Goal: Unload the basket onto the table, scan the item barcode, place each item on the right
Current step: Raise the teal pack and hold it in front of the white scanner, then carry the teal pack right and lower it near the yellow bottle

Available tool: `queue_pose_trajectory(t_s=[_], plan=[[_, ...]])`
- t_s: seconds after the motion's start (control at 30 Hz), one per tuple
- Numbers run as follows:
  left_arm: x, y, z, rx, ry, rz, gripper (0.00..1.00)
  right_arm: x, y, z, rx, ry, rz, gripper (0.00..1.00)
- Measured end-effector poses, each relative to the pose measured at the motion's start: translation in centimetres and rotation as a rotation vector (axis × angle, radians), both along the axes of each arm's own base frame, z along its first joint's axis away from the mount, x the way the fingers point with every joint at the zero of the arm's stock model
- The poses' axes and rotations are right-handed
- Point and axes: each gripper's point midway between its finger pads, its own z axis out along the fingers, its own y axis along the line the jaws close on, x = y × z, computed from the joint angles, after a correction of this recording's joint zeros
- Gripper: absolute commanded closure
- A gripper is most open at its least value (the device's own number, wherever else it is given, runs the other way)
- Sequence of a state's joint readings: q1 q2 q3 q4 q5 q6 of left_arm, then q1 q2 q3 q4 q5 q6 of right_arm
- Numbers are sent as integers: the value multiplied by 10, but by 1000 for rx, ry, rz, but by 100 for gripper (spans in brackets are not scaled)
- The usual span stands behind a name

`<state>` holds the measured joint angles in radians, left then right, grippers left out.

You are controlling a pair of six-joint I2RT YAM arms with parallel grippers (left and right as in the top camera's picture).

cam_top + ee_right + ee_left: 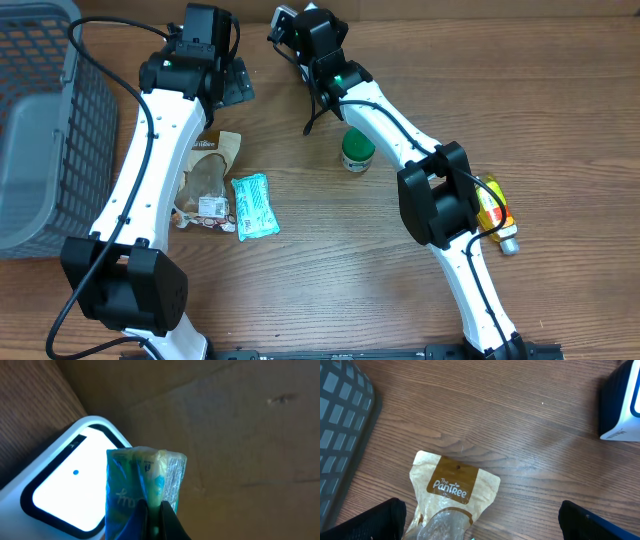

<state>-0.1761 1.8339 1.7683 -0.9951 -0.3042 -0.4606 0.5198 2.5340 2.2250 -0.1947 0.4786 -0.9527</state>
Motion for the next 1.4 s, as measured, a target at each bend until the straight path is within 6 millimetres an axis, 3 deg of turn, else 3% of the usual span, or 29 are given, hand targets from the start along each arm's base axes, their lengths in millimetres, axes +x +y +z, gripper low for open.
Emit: queue_pose_trajectory(t_s=[0.27,0.33,0.4,0.5,0.57,0.63,0.73,0.8,0.87,1.03,1.23,1.4], plan=[[0,0,0,0,0,0,0,-6,-15,-1,118,18,-147,96],[0,0,0,0,0,0,0,-14,-21,8,139,41,-183,96],[0,0,0,0,0,0,0,-28,-31,28,175,75,-226,96],[0,0,0,0,-1,0,1,-52,-48,78,273,80,-290,96],[0,0,0,0,0,0,0,-79,-71,121,356,93,-355,96],[0,0,0,0,1,0,0,-100,-95,150,421,98,-418,96],[0,0,0,0,-1,0,0,-138,-143,160,467,184,-566,96],[0,0,0,0,0,0,0,-160,-176,148,480,270,-682,96],[0,0,0,0,0,0,0,-180,-204,122,479,383,-806,96],[0,0,0,0,0,0,1,-210,-251,66,530,616,-1066,96],[0,0,0,0,0,0,0,-225,-286,34,635,740,-1220,96],[0,0,0,0,0,0,0,-238,-292,9,627,814,-1274,96]])
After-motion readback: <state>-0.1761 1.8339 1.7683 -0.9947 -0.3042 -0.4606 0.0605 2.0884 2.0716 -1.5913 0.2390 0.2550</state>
